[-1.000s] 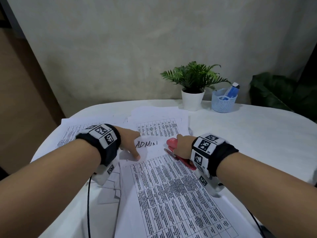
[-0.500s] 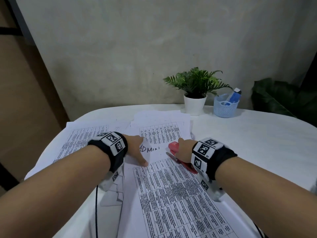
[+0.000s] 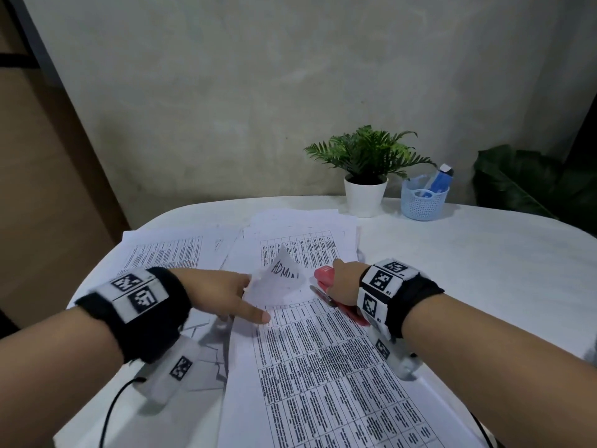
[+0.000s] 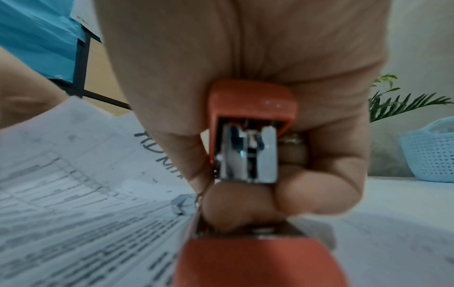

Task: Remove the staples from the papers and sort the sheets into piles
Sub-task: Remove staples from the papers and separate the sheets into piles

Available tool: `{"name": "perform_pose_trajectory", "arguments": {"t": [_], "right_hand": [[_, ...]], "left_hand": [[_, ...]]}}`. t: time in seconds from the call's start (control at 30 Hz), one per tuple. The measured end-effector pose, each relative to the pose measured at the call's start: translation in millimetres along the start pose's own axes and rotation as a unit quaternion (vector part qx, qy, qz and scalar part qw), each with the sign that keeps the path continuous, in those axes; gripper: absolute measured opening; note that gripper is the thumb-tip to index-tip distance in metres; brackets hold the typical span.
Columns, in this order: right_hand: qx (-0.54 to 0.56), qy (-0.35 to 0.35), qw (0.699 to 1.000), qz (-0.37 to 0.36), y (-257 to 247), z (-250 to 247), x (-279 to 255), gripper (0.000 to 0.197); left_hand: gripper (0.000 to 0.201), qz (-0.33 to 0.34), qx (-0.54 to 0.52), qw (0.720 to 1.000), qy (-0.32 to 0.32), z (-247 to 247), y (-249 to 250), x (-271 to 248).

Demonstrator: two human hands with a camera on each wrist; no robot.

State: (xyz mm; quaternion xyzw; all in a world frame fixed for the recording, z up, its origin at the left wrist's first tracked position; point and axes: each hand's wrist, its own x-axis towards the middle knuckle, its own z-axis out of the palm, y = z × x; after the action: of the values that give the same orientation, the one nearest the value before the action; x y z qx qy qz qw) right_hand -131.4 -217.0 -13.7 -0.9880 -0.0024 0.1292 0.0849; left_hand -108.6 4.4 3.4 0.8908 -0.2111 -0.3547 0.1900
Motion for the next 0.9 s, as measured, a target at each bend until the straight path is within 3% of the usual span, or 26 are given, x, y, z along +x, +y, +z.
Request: {"name": "perform_pose_trajectory", "arguments": {"t": [0.07, 0.17, 0.27, 0.4, 0.53, 0.63, 0.77, 0.9], "right_hand": [[0.004, 0.001, 1.0, 0.008, -2, -1, -1, 0.053], [-0.037, -0.011, 0.999, -0.015, -2, -4, -8, 0.038], [-0.074, -0.002, 0.997, -0.036, -3, -8, -15, 0.036], [-0.072, 0.001, 0.996, -0.047, -7, -14, -22, 0.033], [-0.061, 0.022, 0.997, -0.036, -11, -24, -25, 0.037], [-0.068, 0.007, 0.996, -0.053, -15, -29, -28, 0.033], [-0.077, -0.01, 0.995, -0.059, -19, -26, -24, 0.033], [-0.044, -0.029, 0.998, -0.028, -18, -15, -4, 0.039]], "left_hand": [[0.066, 0.016, -0.045, 0.998, -0.036, 13, -2, -14], [0.041, 0.028, -0.042, 0.998, -0.024, 38, 0, -26], [0.028, 0.023, 0.03, 0.998, 0.048, 59, 9, -29], [0.031, -0.029, 0.045, 0.983, 0.177, 47, 11, -36], [0.025, -0.123, 0.017, 0.943, 0.308, -6, -17, -53], [0.02, -0.191, 0.001, 0.91, 0.369, -51, -59, -68], [0.02, -0.231, -0.049, 0.869, 0.435, -81, -101, -79], [0.014, -0.217, -0.105, 0.829, 0.505, -83, -124, -71]]}}
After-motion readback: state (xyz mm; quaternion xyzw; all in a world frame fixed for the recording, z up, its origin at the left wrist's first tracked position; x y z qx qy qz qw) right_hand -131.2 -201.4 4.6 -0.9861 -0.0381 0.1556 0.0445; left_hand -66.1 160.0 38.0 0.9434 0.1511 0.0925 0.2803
